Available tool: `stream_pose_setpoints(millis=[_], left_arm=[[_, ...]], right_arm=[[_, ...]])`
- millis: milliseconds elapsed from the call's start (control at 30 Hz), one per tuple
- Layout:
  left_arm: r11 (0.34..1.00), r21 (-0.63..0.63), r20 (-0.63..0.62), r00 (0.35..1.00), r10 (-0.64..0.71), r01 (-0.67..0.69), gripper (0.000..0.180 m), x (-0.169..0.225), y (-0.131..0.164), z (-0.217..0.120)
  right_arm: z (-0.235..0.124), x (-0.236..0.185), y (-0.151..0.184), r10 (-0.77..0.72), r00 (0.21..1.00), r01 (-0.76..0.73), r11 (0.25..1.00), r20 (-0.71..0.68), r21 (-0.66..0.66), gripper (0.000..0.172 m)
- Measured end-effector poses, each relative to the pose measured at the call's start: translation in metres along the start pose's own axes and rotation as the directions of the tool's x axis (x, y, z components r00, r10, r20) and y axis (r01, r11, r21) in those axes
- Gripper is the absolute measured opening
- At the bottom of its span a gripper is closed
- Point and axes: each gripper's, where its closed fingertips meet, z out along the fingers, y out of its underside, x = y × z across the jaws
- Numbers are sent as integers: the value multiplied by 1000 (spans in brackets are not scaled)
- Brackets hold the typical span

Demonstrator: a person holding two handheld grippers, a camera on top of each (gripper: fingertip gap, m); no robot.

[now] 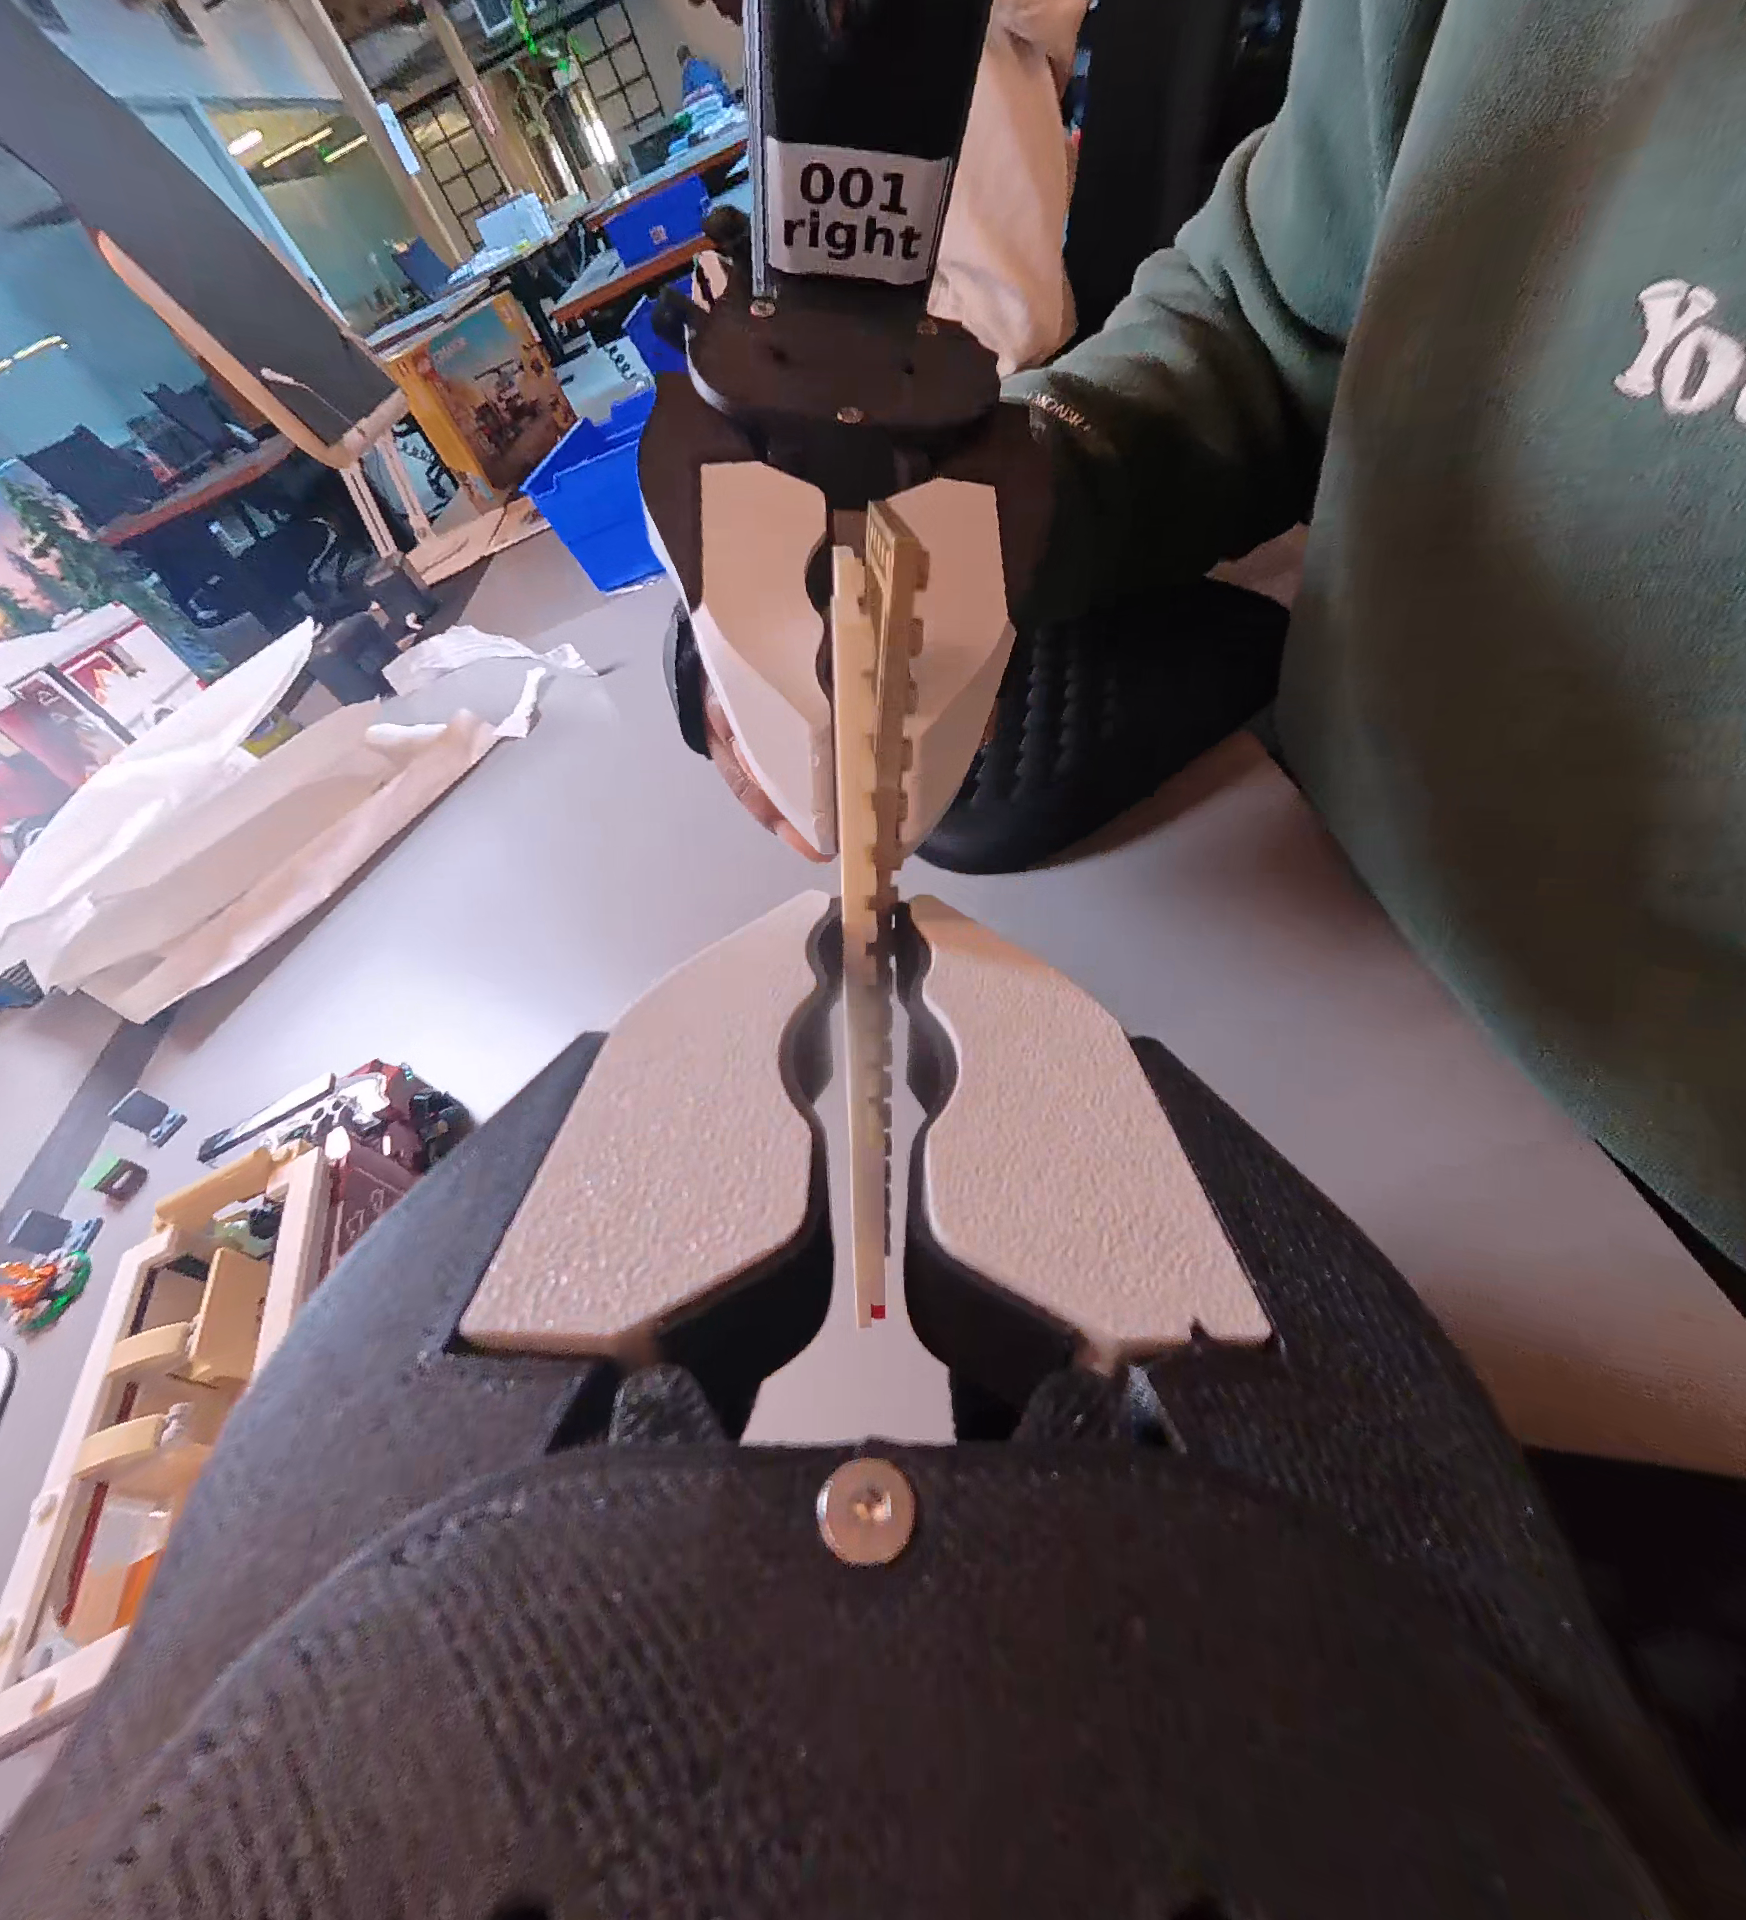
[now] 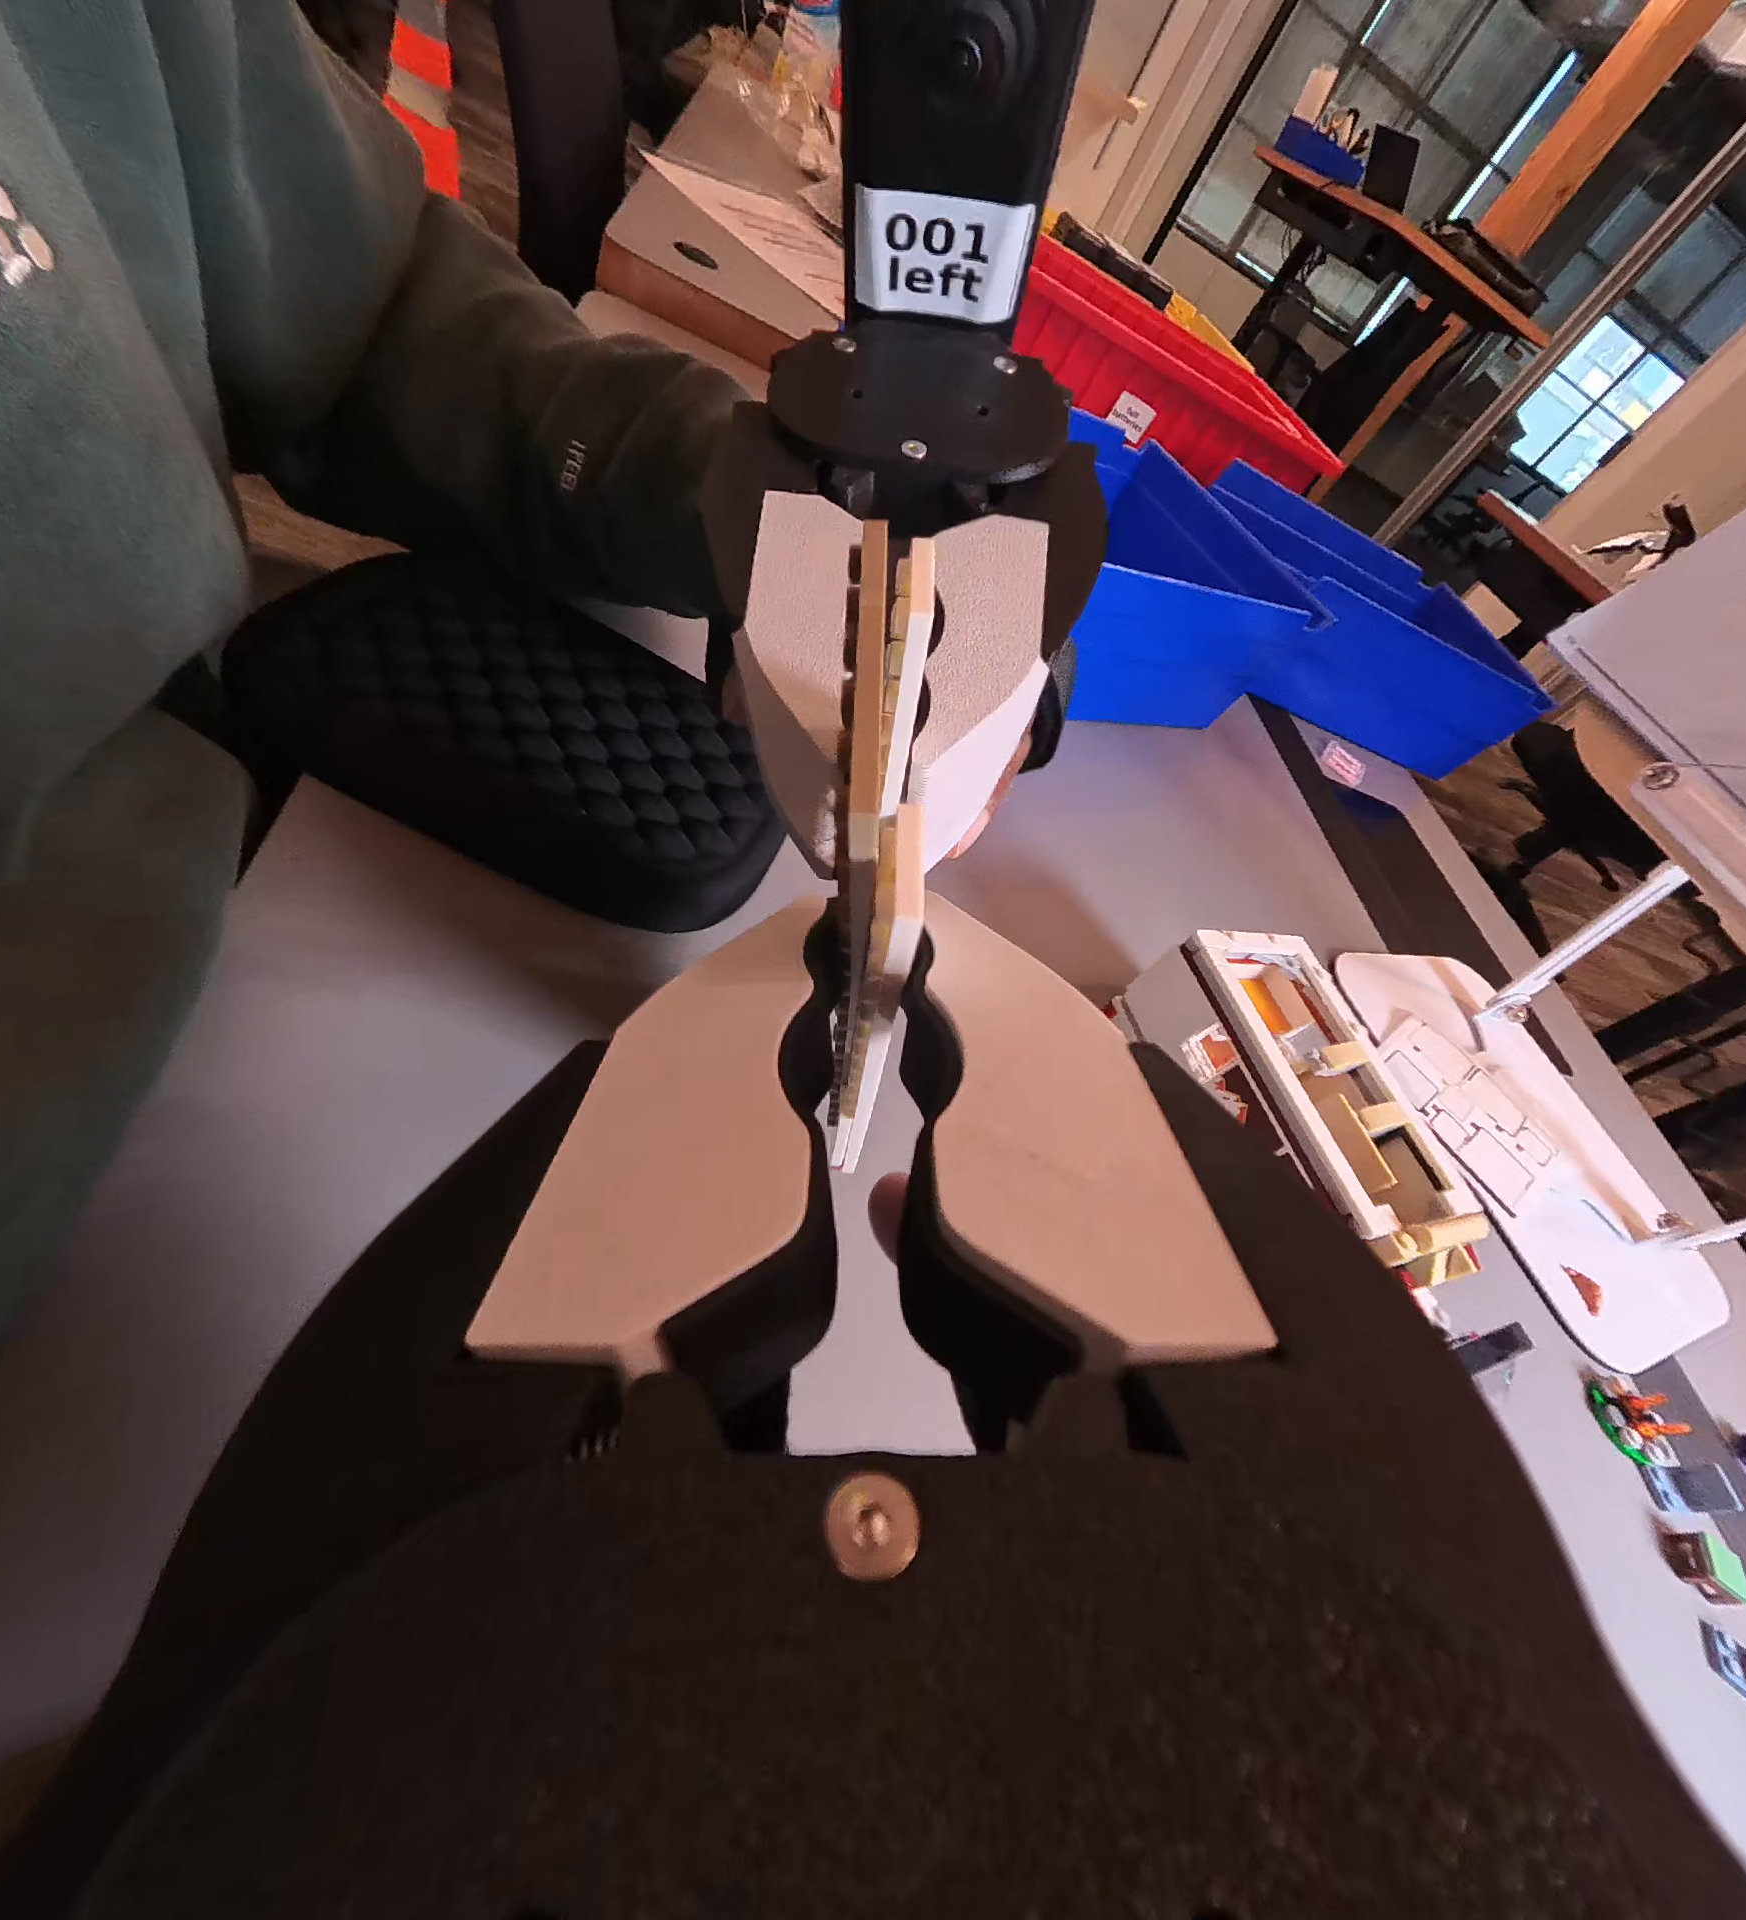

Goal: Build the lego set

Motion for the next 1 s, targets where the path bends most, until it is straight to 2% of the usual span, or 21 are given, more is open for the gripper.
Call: stream_pose_setpoints(millis=[200,333,400,467,600,767,833,867,900,933,1000], left_arm=[[999,-36,21,999,25,-24,9,1,4,0],[999,-22,22,999,38,-38,9,-3,5,0],[998,-33,34,998,50,-49,9,-5,8,-3],[999,-11,34,999,41,-40,9,-5,8,-6],[999,-9,37,998,42,-41,9,-5,7,-7],[999,-18,36,998,43,-42,9,-4,8,-7],[1000,-18,33,999,19,-18,30,-4,3,-10],[1000,3,34,999,12,-12,33,-3,-3,-12],[1000,19,45,999,19,-20,29,-4,-9,-13],[999,21,60,997,41,-42,15,-5,-13,-13],[998,6,74,995,60,-61,10,-8,-15,-13]], right_arm=[[3,-2,5,18,1000,-19,1000,23,4,8],[2,2,1,-6,999,6,1000,-39,6,9],[-3,3,-9,-22,999,24,998,-46,56,15],[-7,3,-16,-2,999,4,997,-35,77,9],[-6,4,-16,49,999,-49,994,-3,99,8],[-5,3,-14,41,999,-42,996,9,80,8],[-5,5,-10,27,1000,-27,998,-6,59,8],[-5,6,-9,32,999,-31,998,-10,57,8],[-5,6,-8,38,999,-38,998,-9,53,8],[-4,6,-6,32,999,-31,998,-13,46,8],[-3,7,-6,38,999,-37,998,-14,52,8]])
